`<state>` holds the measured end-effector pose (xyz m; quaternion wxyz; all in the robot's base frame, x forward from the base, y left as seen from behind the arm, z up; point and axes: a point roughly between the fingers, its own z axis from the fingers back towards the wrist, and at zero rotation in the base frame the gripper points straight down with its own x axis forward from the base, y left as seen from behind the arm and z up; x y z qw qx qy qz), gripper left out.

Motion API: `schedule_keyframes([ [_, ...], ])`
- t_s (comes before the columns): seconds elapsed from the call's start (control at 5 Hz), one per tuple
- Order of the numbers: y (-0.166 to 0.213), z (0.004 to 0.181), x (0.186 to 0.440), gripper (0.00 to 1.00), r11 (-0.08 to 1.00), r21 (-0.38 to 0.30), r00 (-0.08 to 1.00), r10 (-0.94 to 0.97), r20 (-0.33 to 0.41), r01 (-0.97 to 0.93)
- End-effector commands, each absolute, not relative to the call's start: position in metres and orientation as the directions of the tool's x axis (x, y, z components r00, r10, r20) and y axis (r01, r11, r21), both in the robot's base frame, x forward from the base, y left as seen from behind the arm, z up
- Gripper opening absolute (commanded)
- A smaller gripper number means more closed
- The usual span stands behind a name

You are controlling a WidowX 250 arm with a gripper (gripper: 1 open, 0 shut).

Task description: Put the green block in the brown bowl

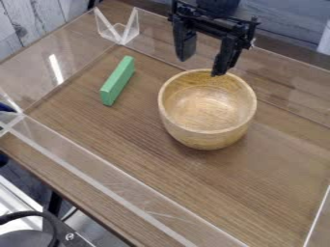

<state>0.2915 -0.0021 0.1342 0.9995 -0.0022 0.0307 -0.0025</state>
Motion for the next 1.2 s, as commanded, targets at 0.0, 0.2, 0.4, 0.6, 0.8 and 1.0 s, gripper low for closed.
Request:
schedule_keyframes([
  [0.0, 0.023, 0.143, 0.281, 1.0, 1.0, 0.001, 0.999, 0.025, -0.045, -0.025],
  [0.2, 0.043, 0.143, 0.272, 1.0, 0.998, -0.031, 0.996, 0.055, -0.066, -0.057],
  [0.4, 0.069, 0.14, 0.271, 1.0, 0.99, -0.019, 0.988, 0.141, -0.063, -0.142],
  [0.6, 0.1, 0.136, 0.271, 1.0, 0.968, -0.003, 0.967, 0.249, -0.052, -0.249],
  [0.8, 0.116, 0.122, 0.268, 1.0, 0.962, 0.019, 0.96, 0.274, -0.056, -0.274],
  [1.0, 0.124, 0.105, 0.271, 1.0, 0.961, 0.031, 0.96, 0.275, -0.058, -0.273],
])
